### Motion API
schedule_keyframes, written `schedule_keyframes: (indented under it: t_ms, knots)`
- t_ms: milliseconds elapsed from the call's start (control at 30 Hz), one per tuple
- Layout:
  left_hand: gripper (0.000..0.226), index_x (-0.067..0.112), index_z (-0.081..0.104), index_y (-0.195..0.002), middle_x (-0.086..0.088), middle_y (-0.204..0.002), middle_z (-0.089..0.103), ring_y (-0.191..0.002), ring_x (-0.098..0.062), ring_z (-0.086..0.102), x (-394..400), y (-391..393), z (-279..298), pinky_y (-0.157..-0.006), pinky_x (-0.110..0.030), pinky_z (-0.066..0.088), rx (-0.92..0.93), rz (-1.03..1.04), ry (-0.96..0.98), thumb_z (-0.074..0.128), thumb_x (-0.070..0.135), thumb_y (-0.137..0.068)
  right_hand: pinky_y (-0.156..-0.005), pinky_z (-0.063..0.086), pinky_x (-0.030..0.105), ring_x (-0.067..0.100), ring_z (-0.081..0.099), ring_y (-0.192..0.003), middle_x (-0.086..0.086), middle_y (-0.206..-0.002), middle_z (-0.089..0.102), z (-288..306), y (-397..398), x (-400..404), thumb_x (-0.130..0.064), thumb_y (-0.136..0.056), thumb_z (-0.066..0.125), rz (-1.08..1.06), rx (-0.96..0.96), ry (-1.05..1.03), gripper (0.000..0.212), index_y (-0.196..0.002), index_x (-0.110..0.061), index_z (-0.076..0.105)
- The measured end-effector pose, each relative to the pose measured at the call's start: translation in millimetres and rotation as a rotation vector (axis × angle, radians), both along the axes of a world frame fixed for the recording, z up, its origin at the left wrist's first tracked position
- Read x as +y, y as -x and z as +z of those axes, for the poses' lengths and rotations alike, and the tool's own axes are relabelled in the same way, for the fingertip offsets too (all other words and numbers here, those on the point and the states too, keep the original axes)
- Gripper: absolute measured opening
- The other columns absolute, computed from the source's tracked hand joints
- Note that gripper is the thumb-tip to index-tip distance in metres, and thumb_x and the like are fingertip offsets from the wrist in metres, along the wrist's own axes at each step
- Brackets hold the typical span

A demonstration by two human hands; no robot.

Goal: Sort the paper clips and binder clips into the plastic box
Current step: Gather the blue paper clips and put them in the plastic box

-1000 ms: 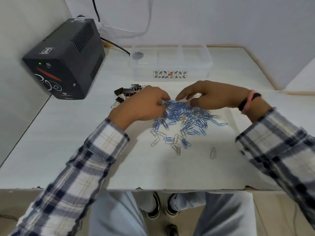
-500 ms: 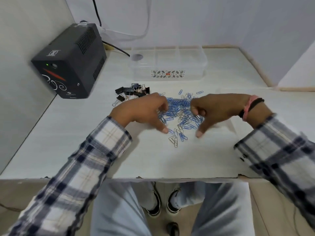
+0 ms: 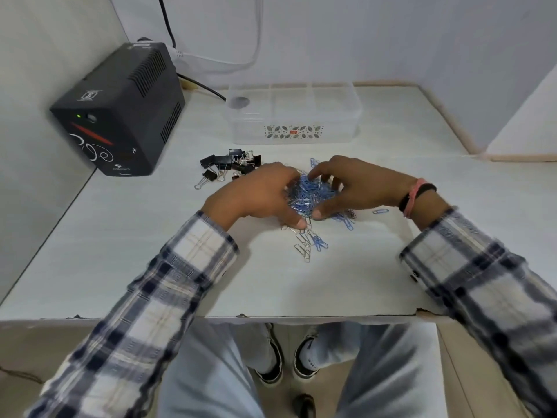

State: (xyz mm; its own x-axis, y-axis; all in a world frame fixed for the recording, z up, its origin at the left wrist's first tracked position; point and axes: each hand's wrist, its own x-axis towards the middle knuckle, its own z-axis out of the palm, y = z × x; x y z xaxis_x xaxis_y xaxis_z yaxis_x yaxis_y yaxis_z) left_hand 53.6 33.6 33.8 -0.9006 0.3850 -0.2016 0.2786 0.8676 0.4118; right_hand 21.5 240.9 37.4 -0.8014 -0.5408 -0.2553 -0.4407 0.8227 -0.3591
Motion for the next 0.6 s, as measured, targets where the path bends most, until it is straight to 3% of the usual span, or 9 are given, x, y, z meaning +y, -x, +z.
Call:
schedule_keyframes:
  t_ms: [100,167,233,300,367,467,600]
  knots:
    - [0.105,0.017,0.042,-0.151,-0.004,-0.137,0.05,-0.117,-0.021,0.057,-12,3,-1,-0.094,-0.034,0.049,0.016,0.011,0.07,0.09,0.054,-0.065,-0.095,0.051,0.035,0.02,0.06,-0.11,0.001,-0.135,0.053,8,3,13,-0.055,-0.072,0.083,-0.025,0.01,0.022,0.086,-0.146,-0.029,0.047]
    - [0.107,0.02,0.038,-0.153,-0.004,-0.135,0.045,-0.118,-0.02,0.053,-14,6,-2,-0.095,-0.036,0.048,-0.007,-0.003,0.13,0.088,0.057,-0.066,-0.102,0.047,0.037,0.023,0.056,-0.121,0.002,-0.144,0.046,9,6,19,-0.065,-0.067,0.081,-0.046,0.015,-0.1,0.103,-0.153,-0.03,0.037]
    - [0.085,0.021,0.054,-0.136,-0.004,-0.124,0.048,-0.112,-0.022,0.054,-7,12,-5,-0.09,-0.036,0.048,0.003,-0.039,0.114,0.087,0.057,-0.067,-0.104,0.045,0.04,0.027,0.052,-0.125,0.005,-0.139,0.046,5,7,13,-0.071,-0.066,0.077,-0.027,0.023,-0.167,0.103,-0.152,-0.03,0.038]
    - [0.061,0.016,0.067,-0.119,-0.008,-0.112,0.057,-0.101,-0.024,0.058,1,19,-8,-0.086,-0.036,0.05,0.052,-0.037,0.03,0.086,0.051,-0.072,-0.095,0.048,0.038,0.026,0.056,-0.112,0.006,-0.122,0.052,-4,9,5,-0.064,-0.075,0.075,0.006,0.058,-0.098,0.077,-0.14,-0.029,0.054]
    - [0.046,0.016,0.073,-0.115,-0.005,-0.106,0.067,-0.089,-0.019,0.062,3,22,-9,-0.076,-0.031,0.049,0.083,0.009,-0.062,0.085,0.04,-0.078,-0.081,0.046,0.032,0.021,0.057,-0.094,0.008,-0.115,0.06,-7,7,-2,-0.047,-0.085,0.073,-0.003,0.11,0.005,0.051,-0.129,-0.023,0.064]
    - [0.035,0.019,0.076,-0.112,0.004,-0.099,0.073,-0.079,-0.015,0.069,0,21,-13,-0.07,-0.027,0.049,0.087,0.088,-0.185,0.085,0.03,-0.08,-0.073,0.043,0.028,0.019,0.059,-0.088,0.005,-0.107,0.069,-11,2,-5,-0.033,-0.087,0.073,-0.042,0.176,0.114,0.033,-0.116,-0.018,0.072]
    - [0.033,0.015,0.078,-0.109,-0.002,-0.096,0.076,-0.069,-0.015,0.071,-5,19,-17,-0.069,-0.024,0.052,0.028,0.199,-0.348,0.087,0.017,-0.078,-0.071,0.053,0.029,0.013,0.066,-0.07,0.003,-0.093,0.075,-9,1,-1,-0.022,-0.082,0.077,-0.115,0.131,0.263,0.022,-0.104,-0.016,0.075]
